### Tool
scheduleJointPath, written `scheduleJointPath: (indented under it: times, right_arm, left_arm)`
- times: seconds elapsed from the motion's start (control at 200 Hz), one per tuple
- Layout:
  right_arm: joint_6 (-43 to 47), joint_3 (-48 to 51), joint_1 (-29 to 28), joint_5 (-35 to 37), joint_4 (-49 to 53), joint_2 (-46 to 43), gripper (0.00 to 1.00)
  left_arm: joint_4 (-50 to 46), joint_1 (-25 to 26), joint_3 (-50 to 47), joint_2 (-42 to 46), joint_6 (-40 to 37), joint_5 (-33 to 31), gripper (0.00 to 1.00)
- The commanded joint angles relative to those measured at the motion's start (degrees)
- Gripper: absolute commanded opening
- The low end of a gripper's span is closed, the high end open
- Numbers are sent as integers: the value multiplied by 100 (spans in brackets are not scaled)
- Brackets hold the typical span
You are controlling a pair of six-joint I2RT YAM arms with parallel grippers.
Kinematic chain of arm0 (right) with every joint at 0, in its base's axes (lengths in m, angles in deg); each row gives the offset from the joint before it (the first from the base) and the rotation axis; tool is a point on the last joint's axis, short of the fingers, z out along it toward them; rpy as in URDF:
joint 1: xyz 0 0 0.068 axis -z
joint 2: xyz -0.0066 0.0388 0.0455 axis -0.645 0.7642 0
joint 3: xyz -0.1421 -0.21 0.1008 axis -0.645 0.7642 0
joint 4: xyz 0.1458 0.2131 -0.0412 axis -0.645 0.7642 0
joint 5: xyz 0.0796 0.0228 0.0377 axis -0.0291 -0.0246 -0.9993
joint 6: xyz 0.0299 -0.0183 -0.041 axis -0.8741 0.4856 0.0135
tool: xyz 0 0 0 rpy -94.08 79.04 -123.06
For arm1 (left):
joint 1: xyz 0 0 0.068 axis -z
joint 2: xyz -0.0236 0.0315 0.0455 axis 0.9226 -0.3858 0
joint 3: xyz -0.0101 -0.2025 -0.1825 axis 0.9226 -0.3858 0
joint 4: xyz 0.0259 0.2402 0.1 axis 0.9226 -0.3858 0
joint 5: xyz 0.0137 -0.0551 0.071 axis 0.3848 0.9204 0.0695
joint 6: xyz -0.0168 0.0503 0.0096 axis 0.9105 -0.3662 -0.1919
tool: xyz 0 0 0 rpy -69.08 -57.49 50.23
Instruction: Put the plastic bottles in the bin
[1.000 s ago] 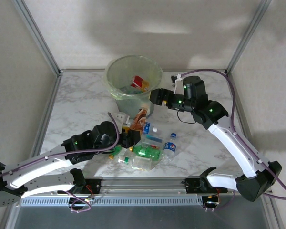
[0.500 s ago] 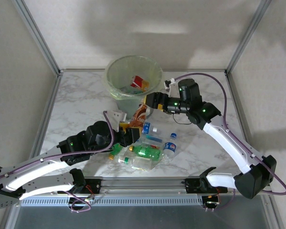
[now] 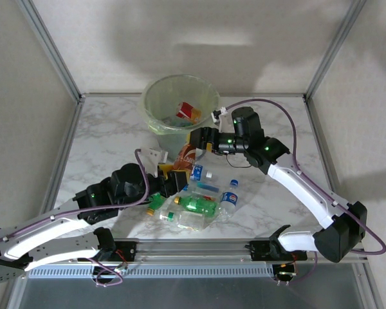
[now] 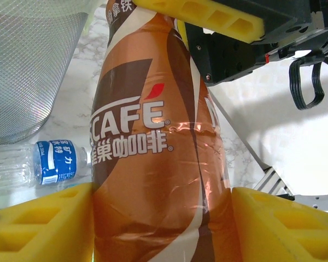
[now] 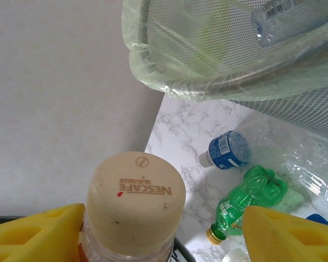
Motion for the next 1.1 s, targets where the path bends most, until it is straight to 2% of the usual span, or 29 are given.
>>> scheduleJointPath:
  times: [0.0, 0.375, 0.546, 0.591, 0.641, 0.716, 0.736, 0.746, 0.911, 1.096]
  right_arm:
    - [4, -91, -78, -64, -115, 47, 70]
    - [10, -85, -137, -52, -177, 40, 51]
    - [31, -110, -154, -43, -195, 4, 45]
    - [45, -132, -155, -33, -194, -9, 44]
    - [59, -165, -155, 12, -161, -23, 43]
    - [89, -228, -155, 79, -138, -51, 42]
    - [88, -244, -154, 103, -125, -54, 42]
    - [91, -256, -153, 119, -120, -64, 42]
    - [153, -523, -108, 438, 3, -102, 41]
    - [203, -1150, 167, 698, 24, -14, 41]
  left_arm:
    - [234, 57, 61, 84, -91, -37, 61]
    - [317, 55, -21, 104, -81, -23, 61]
    - [340, 50, -41, 86, -21, -61, 63]
    - [353, 51, -49, 94, 4, -102, 66]
    - [354, 53, -66, 107, 32, -176, 73]
    - [371, 52, -84, 122, 92, -309, 86]
    - [370, 50, -98, 129, 114, -345, 97]
    - [371, 50, -94, 129, 119, -365, 99]
    - [349, 50, 67, 146, 177, -673, 99]
    - [232, 52, 386, 321, 314, -1650, 99]
